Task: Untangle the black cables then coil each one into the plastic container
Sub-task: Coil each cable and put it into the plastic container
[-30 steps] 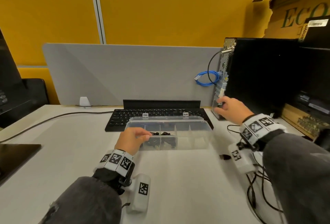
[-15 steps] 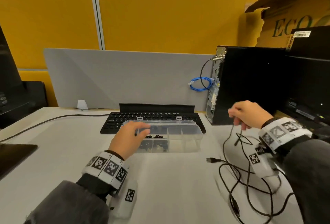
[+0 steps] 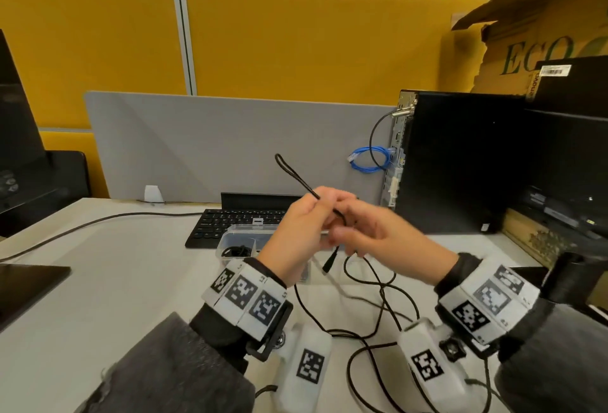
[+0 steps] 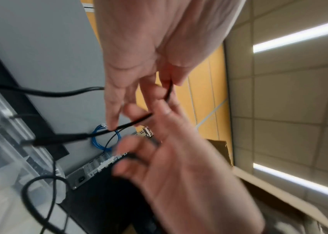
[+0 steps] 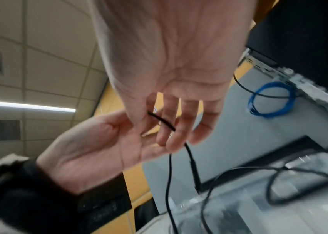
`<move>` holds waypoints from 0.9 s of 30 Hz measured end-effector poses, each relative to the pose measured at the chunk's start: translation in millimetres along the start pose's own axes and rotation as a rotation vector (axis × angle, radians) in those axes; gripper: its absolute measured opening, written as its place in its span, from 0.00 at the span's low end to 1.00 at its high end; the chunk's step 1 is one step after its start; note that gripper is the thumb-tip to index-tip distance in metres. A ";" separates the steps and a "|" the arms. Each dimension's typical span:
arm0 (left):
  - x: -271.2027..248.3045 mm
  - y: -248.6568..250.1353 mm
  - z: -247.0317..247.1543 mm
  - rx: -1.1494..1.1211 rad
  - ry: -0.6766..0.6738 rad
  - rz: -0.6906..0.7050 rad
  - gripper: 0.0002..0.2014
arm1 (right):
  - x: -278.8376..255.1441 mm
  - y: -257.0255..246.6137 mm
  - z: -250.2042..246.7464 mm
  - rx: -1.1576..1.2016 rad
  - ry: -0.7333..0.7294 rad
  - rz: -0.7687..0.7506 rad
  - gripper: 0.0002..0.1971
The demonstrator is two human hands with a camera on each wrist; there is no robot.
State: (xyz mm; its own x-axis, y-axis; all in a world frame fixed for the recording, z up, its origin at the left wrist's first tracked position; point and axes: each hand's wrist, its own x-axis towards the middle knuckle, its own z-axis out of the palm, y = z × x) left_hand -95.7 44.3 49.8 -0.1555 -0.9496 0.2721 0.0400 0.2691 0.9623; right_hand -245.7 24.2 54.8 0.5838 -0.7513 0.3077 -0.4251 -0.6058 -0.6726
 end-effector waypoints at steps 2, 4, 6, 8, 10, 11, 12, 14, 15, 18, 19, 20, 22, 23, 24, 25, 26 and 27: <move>-2.9 4.4 -7.7 -0.045 0.011 -0.033 0.20 | -0.7 14.9 11.2 -0.004 -0.160 0.059 0.12; -3.5 13.1 -18.7 -0.127 -0.008 -0.044 0.20 | -3.0 33.2 21.1 -0.189 -0.379 0.127 0.10; -4.3 26.8 -31.3 -0.219 -0.033 -0.052 0.20 | -9.4 58.0 32.2 -0.413 -0.564 0.210 0.13; -4.9 39.6 -46.9 -0.214 -0.046 -0.071 0.19 | -16.0 79.6 38.9 -0.622 -0.629 0.308 0.17; -6.2 45.3 -64.8 -0.080 -0.016 -0.094 0.19 | -20.0 94.4 32.8 -0.697 -0.603 0.399 0.19; -6.8 45.7 -73.7 -0.022 0.005 -0.102 0.19 | -21.5 99.2 24.6 -0.678 -0.579 0.455 0.19; -7.3 44.9 -82.8 0.017 0.033 -0.109 0.18 | -23.5 106.1 13.5 -0.676 -0.554 0.505 0.19; -7.4 40.9 -99.7 0.086 0.113 -0.116 0.18 | -30.6 118.3 -12.6 -0.766 -0.517 0.613 0.17; -6.8 37.6 -106.9 0.137 0.158 -0.117 0.17 | -35.2 125.1 -24.2 -0.829 -0.490 0.669 0.17; -3.7 25.1 -116.5 0.364 0.205 -0.110 0.15 | -37.7 129.0 -47.8 -0.967 -0.312 0.735 0.18; -2.9 20.3 -114.2 0.438 0.189 -0.095 0.15 | -32.4 122.0 -50.1 -0.925 -0.174 0.692 0.19; -2.6 15.9 -109.1 0.496 0.160 -0.073 0.15 | -25.8 109.3 -49.7 -0.819 -0.018 0.591 0.22; -2.7 8.9 -92.8 0.576 0.054 -0.016 0.16 | -12.0 70.6 -37.5 -0.584 0.215 0.293 0.33; -3.8 6.8 -82.3 0.607 -0.019 0.016 0.16 | -7.1 47.1 -26.4 -0.517 0.267 0.154 0.39; -5.1 4.6 -71.8 0.630 -0.088 0.047 0.16 | -3.1 26.5 -13.3 -0.508 0.274 0.030 0.41; -6.8 2.0 -62.3 0.636 -0.141 0.079 0.15 | 0.5 12.4 0.5 -0.538 0.257 -0.086 0.40; -8.8 -0.6 -54.4 0.635 -0.179 0.109 0.15 | 3.6 6.6 13.2 -0.546 0.221 -0.175 0.36; -10.4 -4.1 -48.8 0.638 -0.201 0.145 0.14 | 4.4 3.8 22.2 -0.475 0.169 -0.228 0.29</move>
State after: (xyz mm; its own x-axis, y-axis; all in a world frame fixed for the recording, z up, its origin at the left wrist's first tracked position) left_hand -46.1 45.2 43.2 -0.3749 -0.8653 0.3328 -0.5058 0.4917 0.7088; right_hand -229.3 24.4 38.7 0.5952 -0.5953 0.5397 -0.5892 -0.7800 -0.2106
